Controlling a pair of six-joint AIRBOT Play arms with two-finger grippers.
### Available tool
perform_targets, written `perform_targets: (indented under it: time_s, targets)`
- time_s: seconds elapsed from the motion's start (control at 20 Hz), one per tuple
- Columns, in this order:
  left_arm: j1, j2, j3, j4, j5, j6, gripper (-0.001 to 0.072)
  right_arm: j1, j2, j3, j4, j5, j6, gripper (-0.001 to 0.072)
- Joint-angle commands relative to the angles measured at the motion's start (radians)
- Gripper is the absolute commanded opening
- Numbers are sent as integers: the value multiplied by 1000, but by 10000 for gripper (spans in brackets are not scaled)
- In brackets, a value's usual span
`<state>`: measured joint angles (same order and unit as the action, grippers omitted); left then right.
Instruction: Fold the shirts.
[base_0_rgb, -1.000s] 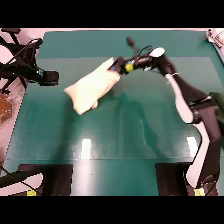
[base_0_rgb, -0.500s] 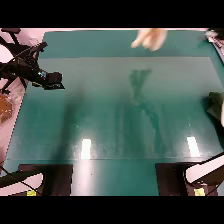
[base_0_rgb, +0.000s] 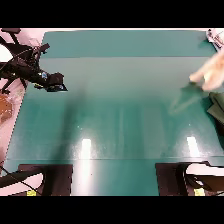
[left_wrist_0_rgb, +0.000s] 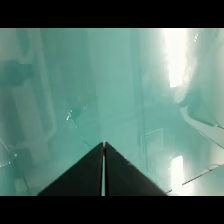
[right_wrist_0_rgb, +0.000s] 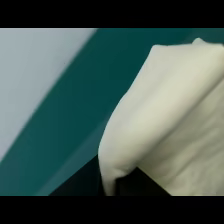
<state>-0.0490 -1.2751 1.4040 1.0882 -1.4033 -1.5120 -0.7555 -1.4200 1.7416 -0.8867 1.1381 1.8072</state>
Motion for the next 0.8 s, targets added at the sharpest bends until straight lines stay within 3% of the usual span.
perform_targets:
  time_s: [0.0, 0.1, 0.35, 0.75]
  targets:
    - [0, 0, 0, -19, -3, 2, 24, -133, 100, -150, -388, 254, 139, 18]
    - [0, 0, 0, -20, -3, 5, 25, -176, 143, -214, -558, 336, 167, 17]
    - [0, 1, 0, -19, -11, 33, 24, -276, 238, -247, -844, 315, 167, 18]
    - [0, 0, 0, -21, -29, 35, 25, -429, 148, -248, -842, 328, 160, 21]
